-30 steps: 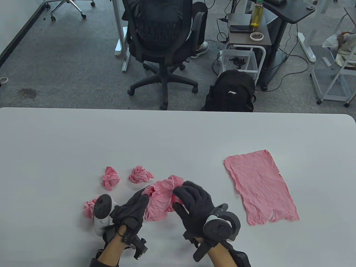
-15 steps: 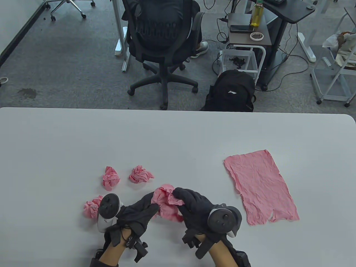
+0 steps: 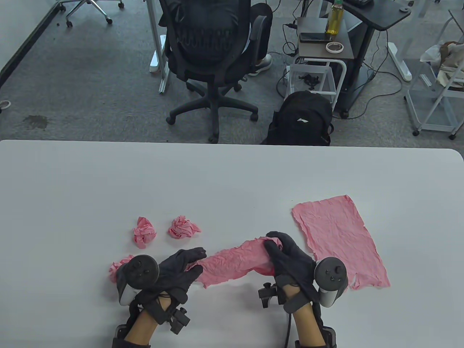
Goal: Flatten crumpled papers and stack
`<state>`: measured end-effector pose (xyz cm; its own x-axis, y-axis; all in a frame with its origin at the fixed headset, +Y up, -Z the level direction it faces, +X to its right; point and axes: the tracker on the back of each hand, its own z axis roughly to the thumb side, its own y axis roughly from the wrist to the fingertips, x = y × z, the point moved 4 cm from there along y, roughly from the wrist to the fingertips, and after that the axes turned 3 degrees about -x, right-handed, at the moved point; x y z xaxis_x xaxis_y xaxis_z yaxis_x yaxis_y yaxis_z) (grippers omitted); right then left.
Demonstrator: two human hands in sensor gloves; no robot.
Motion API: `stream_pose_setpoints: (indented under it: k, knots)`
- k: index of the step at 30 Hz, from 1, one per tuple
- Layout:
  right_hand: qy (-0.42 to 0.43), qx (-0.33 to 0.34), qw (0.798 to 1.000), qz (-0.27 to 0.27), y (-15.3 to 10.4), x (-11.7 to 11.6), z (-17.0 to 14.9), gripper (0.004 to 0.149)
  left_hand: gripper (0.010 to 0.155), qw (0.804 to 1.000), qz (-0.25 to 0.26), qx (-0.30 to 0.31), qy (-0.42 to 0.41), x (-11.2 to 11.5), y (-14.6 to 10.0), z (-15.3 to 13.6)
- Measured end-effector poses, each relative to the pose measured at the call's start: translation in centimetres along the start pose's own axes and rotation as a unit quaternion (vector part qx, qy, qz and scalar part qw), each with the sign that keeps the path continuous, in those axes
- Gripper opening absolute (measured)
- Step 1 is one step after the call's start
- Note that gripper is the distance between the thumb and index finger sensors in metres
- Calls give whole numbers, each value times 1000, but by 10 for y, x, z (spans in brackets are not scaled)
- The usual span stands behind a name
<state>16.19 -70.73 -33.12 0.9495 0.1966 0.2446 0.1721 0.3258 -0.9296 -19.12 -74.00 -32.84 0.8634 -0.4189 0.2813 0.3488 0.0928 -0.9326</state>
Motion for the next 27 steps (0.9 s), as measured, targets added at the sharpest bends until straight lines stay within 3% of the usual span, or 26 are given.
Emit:
stream_pose_setpoints:
  k: [4, 7, 9, 15, 19, 23, 27]
  knots:
    - [25, -28, 998, 51, 3, -2, -8, 47, 46, 988, -52, 18, -147, -1, 1, -7]
    - [23, -66, 992, 103, 4, -11, -15, 50, 47, 985, -43, 12, -165, -6, 2, -10]
    - [-19, -72, 992, 100, 2, -11, -18, 51, 46, 986, -30, 11, -165, -9, 1, -11]
    - [-7, -51, 998, 39, 4, 1, -18, 44, 49, 994, 28, -11, -103, -21, -2, -14]
    - [2, -79, 995, 58, 6, -1, -25, 45, 50, 997, 76, -26, -24, -30, -4, -15]
    - [41, -151, 978, 139, 0, -10, -35, 44, 49, 993, 117, -35, 1, -38, -9, -15]
    - [73, -133, 979, 134, 2, -16, -36, 43, 48, 991, 120, -41, 40, -40, -7, -15]
